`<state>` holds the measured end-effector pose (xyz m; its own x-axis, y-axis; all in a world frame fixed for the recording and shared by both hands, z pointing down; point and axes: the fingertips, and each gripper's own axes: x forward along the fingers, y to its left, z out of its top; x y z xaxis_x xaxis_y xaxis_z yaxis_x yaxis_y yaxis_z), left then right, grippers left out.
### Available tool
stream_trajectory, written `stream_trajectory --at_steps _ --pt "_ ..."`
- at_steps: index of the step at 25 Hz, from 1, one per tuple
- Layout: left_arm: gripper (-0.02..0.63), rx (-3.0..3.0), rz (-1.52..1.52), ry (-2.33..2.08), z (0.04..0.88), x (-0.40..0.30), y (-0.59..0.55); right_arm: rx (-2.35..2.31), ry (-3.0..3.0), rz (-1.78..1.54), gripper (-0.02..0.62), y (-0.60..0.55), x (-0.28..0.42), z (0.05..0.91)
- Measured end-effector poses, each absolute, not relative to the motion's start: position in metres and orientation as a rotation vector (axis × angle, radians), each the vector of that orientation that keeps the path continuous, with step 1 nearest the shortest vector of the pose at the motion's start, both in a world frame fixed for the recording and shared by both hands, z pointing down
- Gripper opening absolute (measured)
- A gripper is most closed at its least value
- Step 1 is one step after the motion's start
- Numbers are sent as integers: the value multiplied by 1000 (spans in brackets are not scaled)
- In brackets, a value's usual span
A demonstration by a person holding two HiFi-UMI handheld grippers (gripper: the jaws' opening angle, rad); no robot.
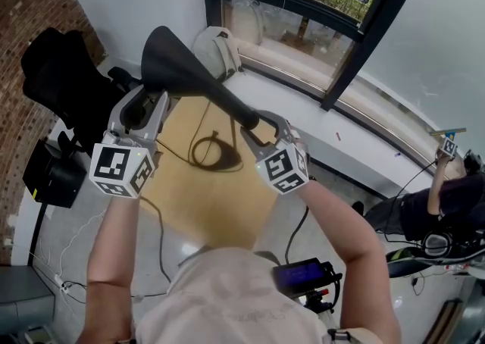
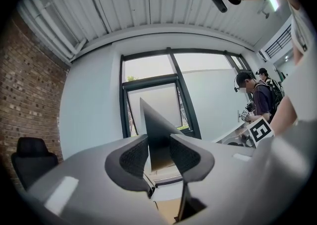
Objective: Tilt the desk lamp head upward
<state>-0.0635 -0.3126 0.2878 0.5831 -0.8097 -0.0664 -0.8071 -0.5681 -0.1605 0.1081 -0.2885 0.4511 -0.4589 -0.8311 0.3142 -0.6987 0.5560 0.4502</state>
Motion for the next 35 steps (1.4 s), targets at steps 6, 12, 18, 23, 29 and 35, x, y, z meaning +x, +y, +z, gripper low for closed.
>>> stream_trajectory --at_steps 6,12,18,23,29,35 --pt "129 -2611 -36 1344 277 -57 -307 1256 -2330 -313 201 -291 104 453" --pt "129 -2587 -73 1350 273 -53 -305 1280 -2361 -294 199 -293 103 453" --pt "129 -2575 -102 1358 273 -50 -303 1295 -2378 -291 199 -295 104 454" --pt "129 -2569 -111 1379 272 -51 -302 1273 -2395 -307 199 -295 103 454" --pt "129 -2557 -112 1402 271 -48 -295 1197 -2450 -317 199 -298 106 454" --pt "129 -2568 -100 1415 269 -40 -282 1118 -2504 -316 201 -300 110 453"
